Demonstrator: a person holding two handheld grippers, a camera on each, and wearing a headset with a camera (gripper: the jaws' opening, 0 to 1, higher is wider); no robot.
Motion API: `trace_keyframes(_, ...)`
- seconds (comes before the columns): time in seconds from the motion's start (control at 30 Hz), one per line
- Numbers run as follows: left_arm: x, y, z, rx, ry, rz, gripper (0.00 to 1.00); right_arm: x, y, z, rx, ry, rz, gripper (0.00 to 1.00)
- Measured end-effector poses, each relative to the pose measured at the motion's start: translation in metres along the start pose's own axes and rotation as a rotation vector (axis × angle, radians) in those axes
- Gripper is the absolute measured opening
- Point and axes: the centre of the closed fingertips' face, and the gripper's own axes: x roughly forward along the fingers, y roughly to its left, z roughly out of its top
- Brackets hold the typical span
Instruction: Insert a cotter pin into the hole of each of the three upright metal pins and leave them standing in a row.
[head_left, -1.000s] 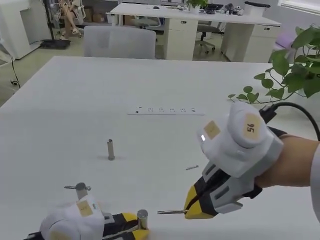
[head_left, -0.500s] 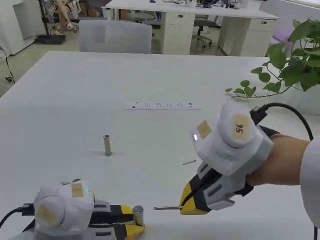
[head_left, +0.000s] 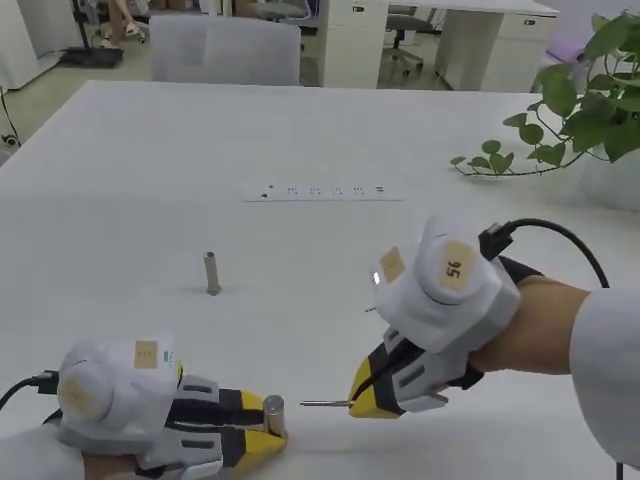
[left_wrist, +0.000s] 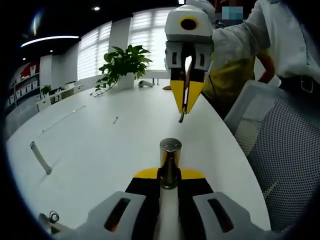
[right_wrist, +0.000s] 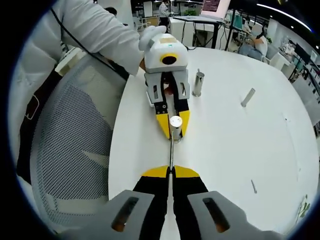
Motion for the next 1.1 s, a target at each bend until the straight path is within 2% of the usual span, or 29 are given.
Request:
trace_keyframes(0.47, 0.001, -0.002, -0.001, 0.007, -0.007, -0.05, 0.1, 0.014, -0.006, -0.002, -0.016, 0.003, 0.002, 0.02)
trace_keyframes(1.1, 0.001, -0.004, -0.004, 0.011, -0.002, -0.063, 0.1, 0.021, -0.005, 0.003, -0.07, 0.014, 0.03, 0.02)
